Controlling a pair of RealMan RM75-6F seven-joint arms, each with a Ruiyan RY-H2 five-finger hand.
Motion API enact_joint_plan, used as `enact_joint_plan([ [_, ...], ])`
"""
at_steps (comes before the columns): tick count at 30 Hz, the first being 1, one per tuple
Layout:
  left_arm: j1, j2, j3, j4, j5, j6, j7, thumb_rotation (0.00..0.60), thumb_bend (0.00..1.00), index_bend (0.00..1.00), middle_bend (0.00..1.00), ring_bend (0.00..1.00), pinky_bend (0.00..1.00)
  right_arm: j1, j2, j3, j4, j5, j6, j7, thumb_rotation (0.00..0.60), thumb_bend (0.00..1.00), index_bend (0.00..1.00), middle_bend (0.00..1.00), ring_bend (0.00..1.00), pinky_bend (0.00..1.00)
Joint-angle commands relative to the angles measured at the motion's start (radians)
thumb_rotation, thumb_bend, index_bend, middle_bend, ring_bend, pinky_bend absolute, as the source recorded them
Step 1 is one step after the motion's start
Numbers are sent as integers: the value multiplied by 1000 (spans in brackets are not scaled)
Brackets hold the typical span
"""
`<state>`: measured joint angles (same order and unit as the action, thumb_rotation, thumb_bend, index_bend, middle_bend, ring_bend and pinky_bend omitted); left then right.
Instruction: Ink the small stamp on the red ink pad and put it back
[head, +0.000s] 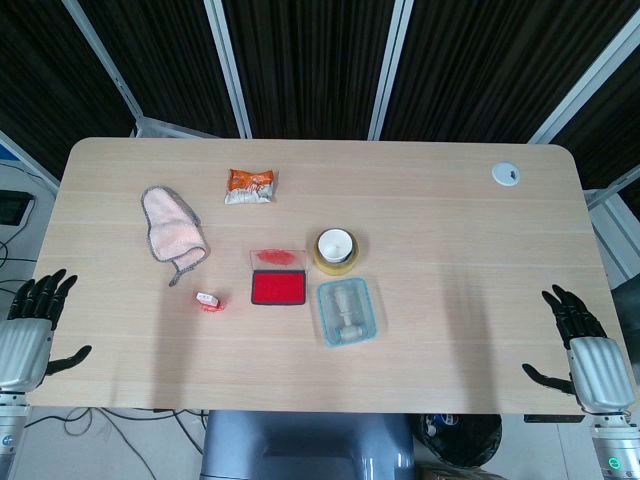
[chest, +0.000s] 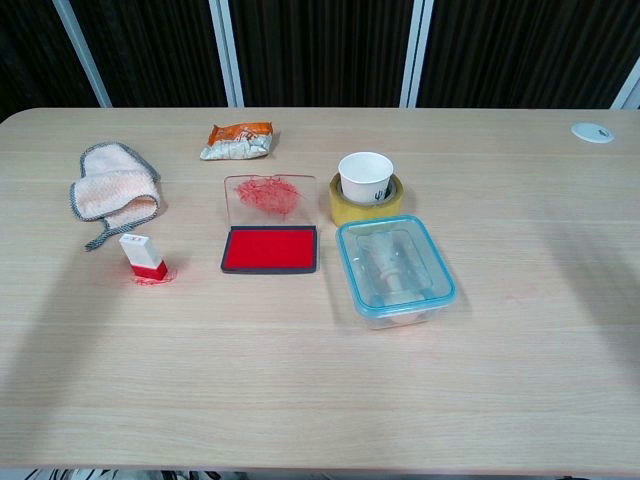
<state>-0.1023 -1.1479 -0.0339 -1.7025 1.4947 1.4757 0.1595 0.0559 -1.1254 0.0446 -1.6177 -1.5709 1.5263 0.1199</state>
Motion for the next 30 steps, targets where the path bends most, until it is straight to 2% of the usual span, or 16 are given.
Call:
enact_joint_plan([
  [1, 0, 0, 0, -1, -1, -1, 2, 600, 88, 0, 0, 0, 0, 0, 1, 0, -1, 1, -1, 0, 600, 83, 0, 0, 0, 185],
  [23, -18, -3, -3, -4, -6, -29, 27, 600, 88, 0, 0, 0, 0, 4, 2, 8, -5, 34, -21, -5, 600, 84, 0, 0, 0, 185],
  [30, -68, 20, -12, -23, -6, -100, 92, 600, 88, 0, 0, 0, 0, 4, 2, 9, -10, 45, -29, -8, 600, 86, 0, 0, 0, 185],
])
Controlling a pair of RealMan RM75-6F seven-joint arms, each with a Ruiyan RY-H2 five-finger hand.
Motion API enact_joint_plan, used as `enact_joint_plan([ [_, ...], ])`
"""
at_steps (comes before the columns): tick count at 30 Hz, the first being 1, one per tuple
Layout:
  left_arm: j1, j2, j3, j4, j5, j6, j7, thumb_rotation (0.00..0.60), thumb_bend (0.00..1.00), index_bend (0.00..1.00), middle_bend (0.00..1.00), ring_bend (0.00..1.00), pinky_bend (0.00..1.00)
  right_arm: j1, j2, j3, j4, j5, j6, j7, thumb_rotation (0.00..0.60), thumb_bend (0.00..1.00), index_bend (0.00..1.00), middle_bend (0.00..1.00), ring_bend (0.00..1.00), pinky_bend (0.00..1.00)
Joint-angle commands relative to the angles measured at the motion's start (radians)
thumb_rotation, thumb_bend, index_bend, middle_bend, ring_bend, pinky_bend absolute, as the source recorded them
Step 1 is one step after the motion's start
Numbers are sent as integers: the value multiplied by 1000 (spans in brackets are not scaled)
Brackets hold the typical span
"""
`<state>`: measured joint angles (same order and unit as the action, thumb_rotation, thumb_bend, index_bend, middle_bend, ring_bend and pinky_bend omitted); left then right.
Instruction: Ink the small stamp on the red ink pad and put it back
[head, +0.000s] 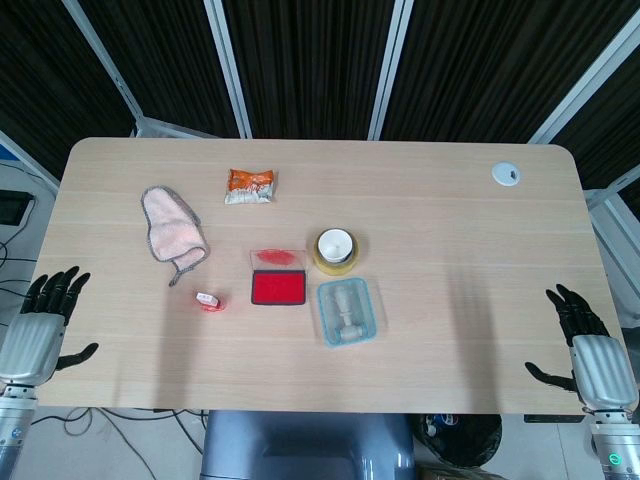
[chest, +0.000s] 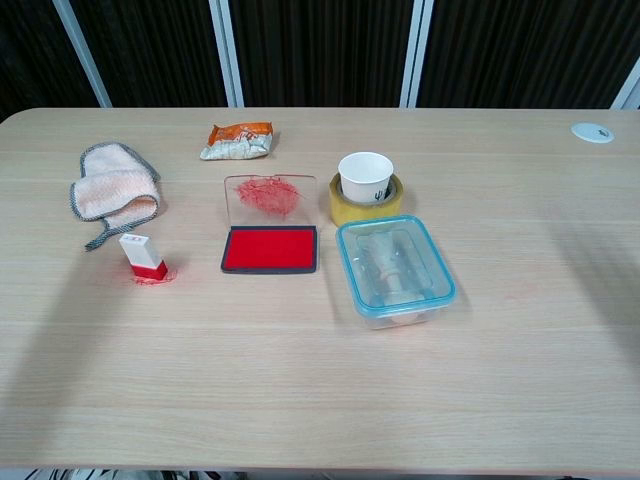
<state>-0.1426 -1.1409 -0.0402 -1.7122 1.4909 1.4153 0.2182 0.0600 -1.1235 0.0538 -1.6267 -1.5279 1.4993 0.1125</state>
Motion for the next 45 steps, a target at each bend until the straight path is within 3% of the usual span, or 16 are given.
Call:
enact_joint_plan([
  [1, -42, 18, -10, -20, -6, -60, 46, 600, 88, 0, 0, 0, 0, 1, 1, 0, -1, 4, -4, 0, 600, 86, 0, 0, 0, 185],
  [11, -237, -5, -67, -45, -162, -365, 225, 600, 88, 0, 0, 0, 0, 2, 4, 1, -10, 18, -16, 3, 600, 90, 0, 0, 0, 185],
  [19, -363, -87, -98, 17, -314, -505, 370, 600, 115, 10, 9, 0, 19, 3, 10, 3, -16, 30, -27, 9, 600, 92, 0, 0, 0, 185],
  [28, -450, -176, -103, 96, -442, -560, 452, 600, 147, 195, 200, 26, 88, 4, 13, 3, -19, 31, -31, 19, 600, 96, 0, 0, 0, 185],
  [45, -533, -297, -73, 209, -485, -579, 477, 600, 197, 314, 331, 103, 164, 5, 18, 3, -21, 30, -35, 34, 600, 101, 0, 0, 0, 185],
])
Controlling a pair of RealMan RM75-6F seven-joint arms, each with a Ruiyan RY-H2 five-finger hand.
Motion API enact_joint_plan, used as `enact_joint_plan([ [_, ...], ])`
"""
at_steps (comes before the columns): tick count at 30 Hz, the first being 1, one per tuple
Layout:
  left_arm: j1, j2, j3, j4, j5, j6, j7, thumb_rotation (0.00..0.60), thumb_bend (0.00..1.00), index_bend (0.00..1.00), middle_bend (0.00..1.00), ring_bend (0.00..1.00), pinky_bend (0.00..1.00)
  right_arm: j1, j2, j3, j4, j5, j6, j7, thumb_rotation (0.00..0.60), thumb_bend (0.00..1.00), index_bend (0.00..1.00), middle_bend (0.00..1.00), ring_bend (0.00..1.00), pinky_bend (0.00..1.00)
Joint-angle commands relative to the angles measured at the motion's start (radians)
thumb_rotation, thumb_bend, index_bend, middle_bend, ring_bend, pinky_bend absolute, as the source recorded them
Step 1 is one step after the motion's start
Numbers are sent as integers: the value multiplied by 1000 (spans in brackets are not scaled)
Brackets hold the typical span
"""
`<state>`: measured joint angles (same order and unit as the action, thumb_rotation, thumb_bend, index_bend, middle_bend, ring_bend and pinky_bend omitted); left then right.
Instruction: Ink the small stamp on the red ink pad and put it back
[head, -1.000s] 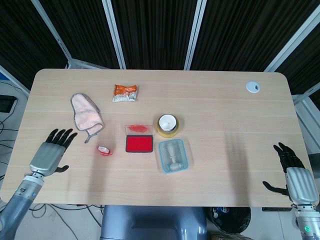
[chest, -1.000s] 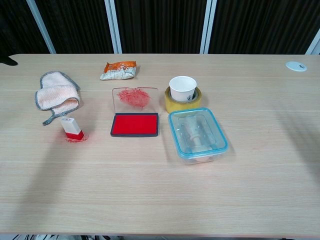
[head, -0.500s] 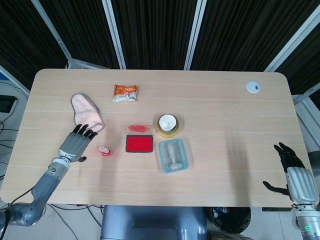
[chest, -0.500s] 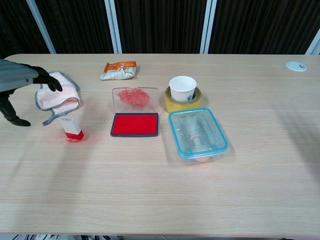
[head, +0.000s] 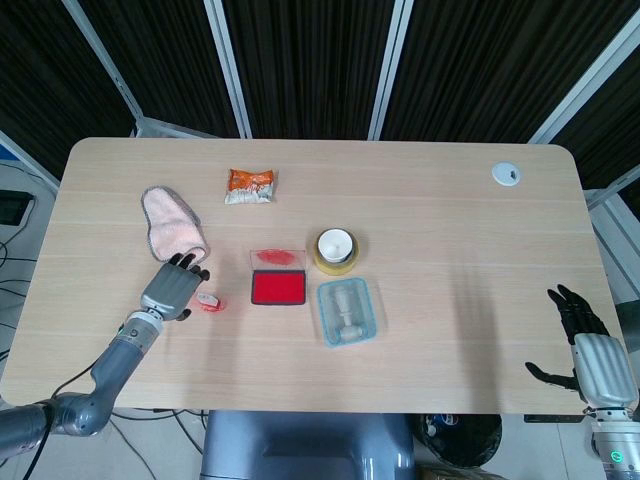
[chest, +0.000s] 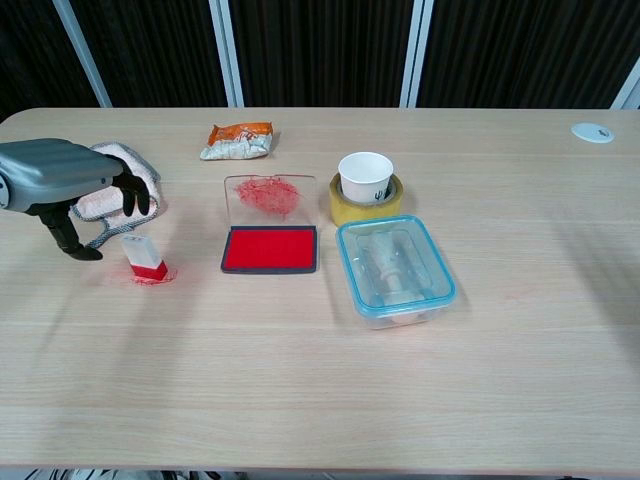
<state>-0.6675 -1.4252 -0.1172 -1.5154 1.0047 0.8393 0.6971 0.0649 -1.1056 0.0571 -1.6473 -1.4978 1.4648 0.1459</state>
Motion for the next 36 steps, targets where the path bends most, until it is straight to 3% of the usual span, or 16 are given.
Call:
enact_joint_plan([
  [1, -11, -19, 6, 19, 1, -5, -4, 600, 199, 320, 332, 104, 165, 0, 1, 0, 0, 0, 0, 2, 600, 102, 0, 0, 0, 185],
  [19, -55, -89, 39, 79, -34, -2, 7, 600, 246, 420, 409, 130, 170, 1, 6, -1, -2, -2, -3, 15, 600, 103, 0, 0, 0, 185],
  [36, -80, -119, 58, 127, -41, -3, -10, 600, 306, 437, 427, 143, 178, 0, 6, -2, -4, -1, -4, 15, 600, 104, 0, 0, 0, 185],
])
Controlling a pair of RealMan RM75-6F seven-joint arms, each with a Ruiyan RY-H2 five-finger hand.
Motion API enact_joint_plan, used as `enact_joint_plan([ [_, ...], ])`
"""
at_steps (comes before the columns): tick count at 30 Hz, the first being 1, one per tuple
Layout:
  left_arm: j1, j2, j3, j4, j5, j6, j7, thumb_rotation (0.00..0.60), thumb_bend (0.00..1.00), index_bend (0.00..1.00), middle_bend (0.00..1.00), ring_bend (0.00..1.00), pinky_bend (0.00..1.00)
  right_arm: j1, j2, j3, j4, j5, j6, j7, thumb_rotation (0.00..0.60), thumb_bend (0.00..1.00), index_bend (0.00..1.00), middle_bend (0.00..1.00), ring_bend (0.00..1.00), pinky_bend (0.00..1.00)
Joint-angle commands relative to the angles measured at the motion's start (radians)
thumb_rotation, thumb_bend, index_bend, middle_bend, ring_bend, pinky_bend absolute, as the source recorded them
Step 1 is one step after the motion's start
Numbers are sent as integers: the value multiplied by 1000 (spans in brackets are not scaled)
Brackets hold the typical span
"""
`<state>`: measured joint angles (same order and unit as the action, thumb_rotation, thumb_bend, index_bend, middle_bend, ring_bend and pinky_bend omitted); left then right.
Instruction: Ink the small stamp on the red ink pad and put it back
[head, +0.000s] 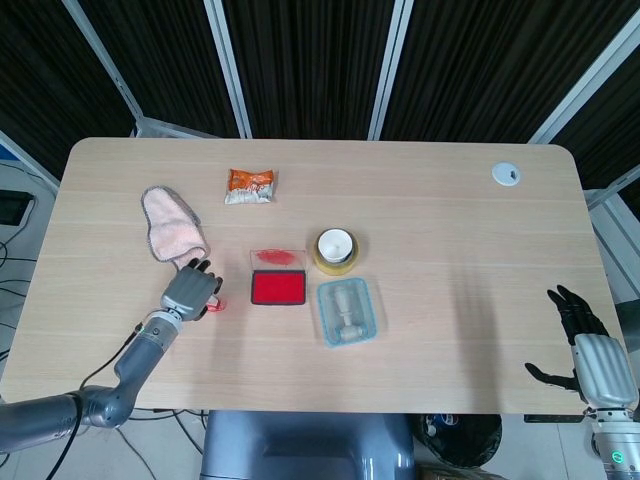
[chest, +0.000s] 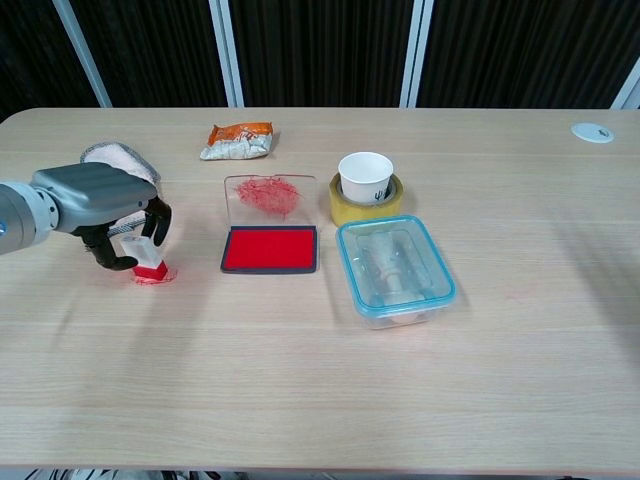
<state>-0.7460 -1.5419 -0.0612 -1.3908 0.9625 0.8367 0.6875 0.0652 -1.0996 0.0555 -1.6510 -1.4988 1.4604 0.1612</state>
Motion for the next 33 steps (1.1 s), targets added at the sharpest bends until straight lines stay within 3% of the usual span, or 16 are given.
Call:
enact_joint_plan([
  [1, -3, -3, 4, 5, 3, 0, -1, 600, 307, 437, 427, 143, 179, 0, 0, 0, 0, 0, 0, 0, 600, 104, 0, 0, 0, 185],
  [25, -7, -6, 29, 23, 16, 13, -26, 600, 366, 493, 493, 178, 199, -1, 0, -1, 0, -2, 1, 0, 600, 105, 0, 0, 0, 185],
  [33, -4, -12, 32, 27, 28, 28, -37, 600, 492, 594, 595, 325, 361, -1, -1, -1, 0, -3, 2, 0, 600, 106, 0, 0, 0, 185],
])
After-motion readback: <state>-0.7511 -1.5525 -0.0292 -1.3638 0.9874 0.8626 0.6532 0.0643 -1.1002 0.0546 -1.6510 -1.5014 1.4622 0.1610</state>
